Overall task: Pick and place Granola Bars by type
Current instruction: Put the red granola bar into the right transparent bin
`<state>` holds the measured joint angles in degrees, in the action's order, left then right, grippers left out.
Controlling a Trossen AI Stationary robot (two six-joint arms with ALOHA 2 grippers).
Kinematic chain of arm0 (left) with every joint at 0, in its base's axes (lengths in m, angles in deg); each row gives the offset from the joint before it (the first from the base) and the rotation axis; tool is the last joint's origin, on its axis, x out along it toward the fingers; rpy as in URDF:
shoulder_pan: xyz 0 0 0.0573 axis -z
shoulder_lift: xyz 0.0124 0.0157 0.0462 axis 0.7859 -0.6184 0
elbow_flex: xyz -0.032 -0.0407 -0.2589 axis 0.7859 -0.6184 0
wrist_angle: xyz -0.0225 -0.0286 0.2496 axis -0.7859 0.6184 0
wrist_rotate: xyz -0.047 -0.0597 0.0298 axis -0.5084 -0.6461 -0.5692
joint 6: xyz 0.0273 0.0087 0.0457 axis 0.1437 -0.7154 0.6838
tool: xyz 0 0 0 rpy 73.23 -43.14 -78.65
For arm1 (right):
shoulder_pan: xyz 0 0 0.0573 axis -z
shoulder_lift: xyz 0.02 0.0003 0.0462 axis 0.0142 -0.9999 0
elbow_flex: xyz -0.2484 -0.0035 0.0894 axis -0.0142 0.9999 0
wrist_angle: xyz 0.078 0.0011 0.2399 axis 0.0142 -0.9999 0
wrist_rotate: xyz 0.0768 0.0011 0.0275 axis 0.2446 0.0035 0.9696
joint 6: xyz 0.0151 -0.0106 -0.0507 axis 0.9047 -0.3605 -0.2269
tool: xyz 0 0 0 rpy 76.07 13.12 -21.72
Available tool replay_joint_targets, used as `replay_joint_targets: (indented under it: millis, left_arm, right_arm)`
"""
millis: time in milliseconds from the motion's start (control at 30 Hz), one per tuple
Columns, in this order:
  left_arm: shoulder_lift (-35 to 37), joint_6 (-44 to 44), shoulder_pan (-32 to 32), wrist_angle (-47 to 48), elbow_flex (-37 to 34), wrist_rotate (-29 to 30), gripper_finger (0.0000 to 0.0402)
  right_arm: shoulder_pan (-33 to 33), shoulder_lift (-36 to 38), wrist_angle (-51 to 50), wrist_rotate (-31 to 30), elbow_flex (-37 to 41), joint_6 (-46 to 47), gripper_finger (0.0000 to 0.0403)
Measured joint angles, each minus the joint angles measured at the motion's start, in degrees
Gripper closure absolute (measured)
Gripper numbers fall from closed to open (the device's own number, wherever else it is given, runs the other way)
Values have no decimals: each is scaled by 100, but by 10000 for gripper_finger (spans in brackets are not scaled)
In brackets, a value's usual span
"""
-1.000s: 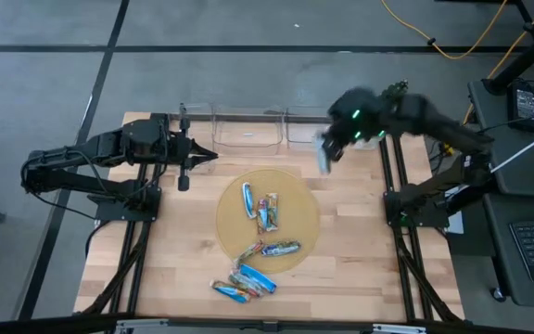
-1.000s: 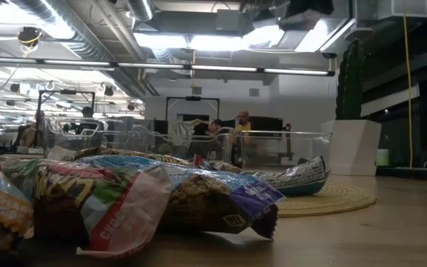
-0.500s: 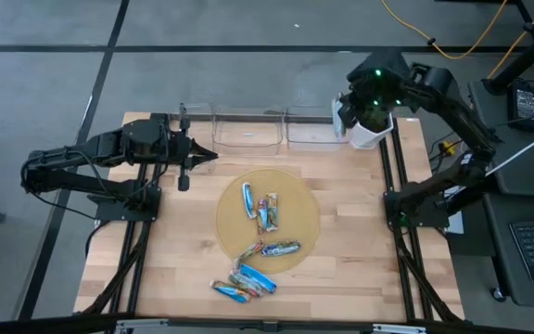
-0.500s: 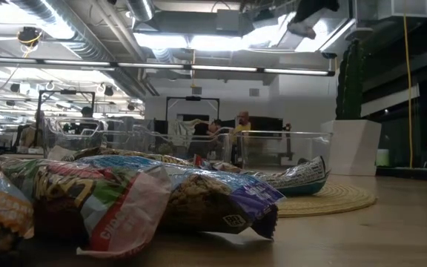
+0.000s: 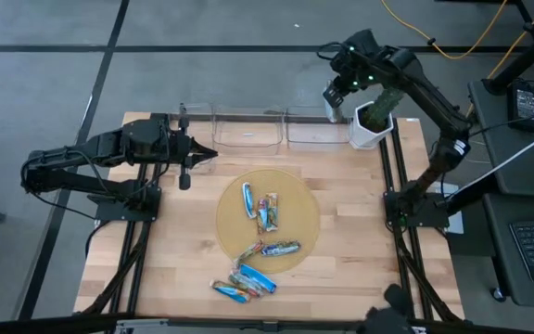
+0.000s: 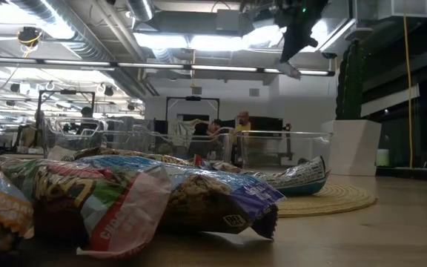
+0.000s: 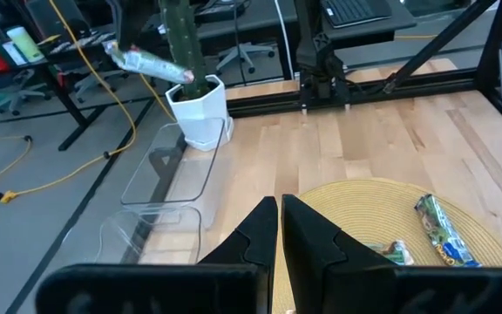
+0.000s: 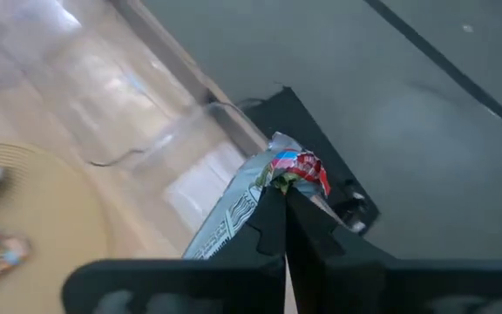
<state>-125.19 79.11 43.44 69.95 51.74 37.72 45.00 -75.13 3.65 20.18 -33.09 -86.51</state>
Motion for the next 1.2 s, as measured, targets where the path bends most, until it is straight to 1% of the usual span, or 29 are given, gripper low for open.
replay_joint_targets:
  millis: [67,133,267,433,867,1200]
  left_arm:
    - [0,0,2,0,0,0,386]
    - [0,-37,1,0,0,0,386]
    - [0,-149,0,0,0,3,386]
    - [0,-151,0,0,0,2,386]
    - [0,-151,1,0,1,9,386]
    - [0,-146,1,0,2,107,386]
  right_arm:
    - [0,-110,105,-308,182,-14,400]
    - [-2,-218,354,-482,553,-56,400]
    - [-2,-357,1169,-510,1390,-149,400]
    - [-4,-526,1583,-510,1932,-168,400]
    - [-4,-627,2102,-446,2472,-317,400]
    - [2,-642,2196,-432,2525,-314,400]
